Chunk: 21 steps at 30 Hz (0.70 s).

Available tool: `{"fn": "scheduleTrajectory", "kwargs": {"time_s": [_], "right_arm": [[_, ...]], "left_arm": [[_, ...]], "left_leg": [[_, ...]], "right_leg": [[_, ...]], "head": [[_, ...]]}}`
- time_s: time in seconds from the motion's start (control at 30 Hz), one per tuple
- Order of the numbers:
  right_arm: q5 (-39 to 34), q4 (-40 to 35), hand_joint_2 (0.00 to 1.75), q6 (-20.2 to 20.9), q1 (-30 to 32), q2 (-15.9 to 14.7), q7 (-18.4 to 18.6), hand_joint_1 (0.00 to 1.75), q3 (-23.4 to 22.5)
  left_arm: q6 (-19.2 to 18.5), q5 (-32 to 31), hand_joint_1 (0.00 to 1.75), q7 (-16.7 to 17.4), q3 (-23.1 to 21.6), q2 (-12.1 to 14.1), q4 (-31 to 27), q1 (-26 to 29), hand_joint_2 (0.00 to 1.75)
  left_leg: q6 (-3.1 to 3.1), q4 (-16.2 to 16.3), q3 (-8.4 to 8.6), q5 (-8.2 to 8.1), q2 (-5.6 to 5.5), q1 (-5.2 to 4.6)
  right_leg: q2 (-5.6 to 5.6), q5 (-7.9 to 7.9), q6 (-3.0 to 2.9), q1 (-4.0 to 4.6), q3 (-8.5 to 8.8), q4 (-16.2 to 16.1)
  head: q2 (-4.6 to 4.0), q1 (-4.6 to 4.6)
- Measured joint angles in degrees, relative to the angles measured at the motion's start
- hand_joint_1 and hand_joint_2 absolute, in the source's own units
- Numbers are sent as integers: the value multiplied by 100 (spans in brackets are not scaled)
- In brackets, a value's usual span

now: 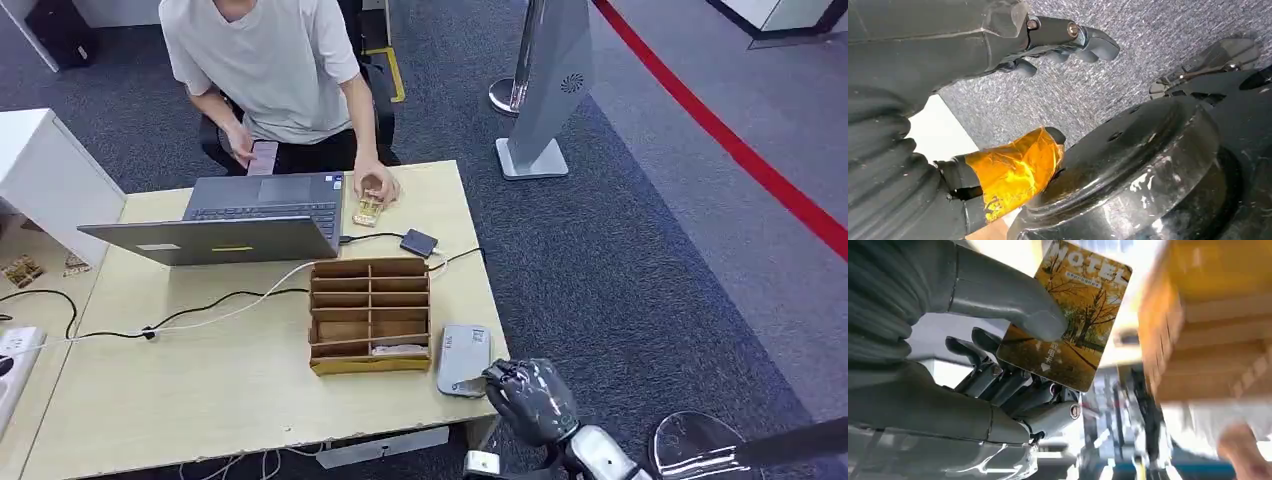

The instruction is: Pass the card to the sensor for recognition and then transmit it.

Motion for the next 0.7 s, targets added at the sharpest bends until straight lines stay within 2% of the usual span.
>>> {"fn": "scheduleTrajectory", "kwargs": {"time_s": [0.2, 0.37, 0.5, 0.7], "right_arm": [[-435, -985, 175, 586, -828, -365, -114, 175, -608], [-502, -973, 175, 1231, -2252, -435, 55, 175, -666], [143, -55, 175, 1470, -3610, -211, 572, 175, -255], [667, 1720, 175, 1641, -5252, 566, 1165, 175, 507]], "left_arm": [[-70, -144, 0, -24, 22, 17, 0, -2, 175], [-177, -345, 0, -107, 20, 50, 0, -37, 175], [-251, -566, 0, -186, 11, 94, 0, -69, 175], [-369, -817, 0, -273, -50, 151, 0, -111, 175]], "left_leg": [[3, 3, 3, 8, 25, 0], [0, 2, -8, 28, 44, 1], [-10, 1, -19, 48, 48, 3], [-17, 2, -35, 69, 38, 4]], "right_leg": [[22, 17, -5, 0, -2, 1], [42, 38, -6, 1, -22, 5], [46, 55, -11, 2, -36, 15], [39, 65, -15, 2, -61, 31]], "head": [[0, 0], [0, 0], [0, -2], [0, 0]]}}
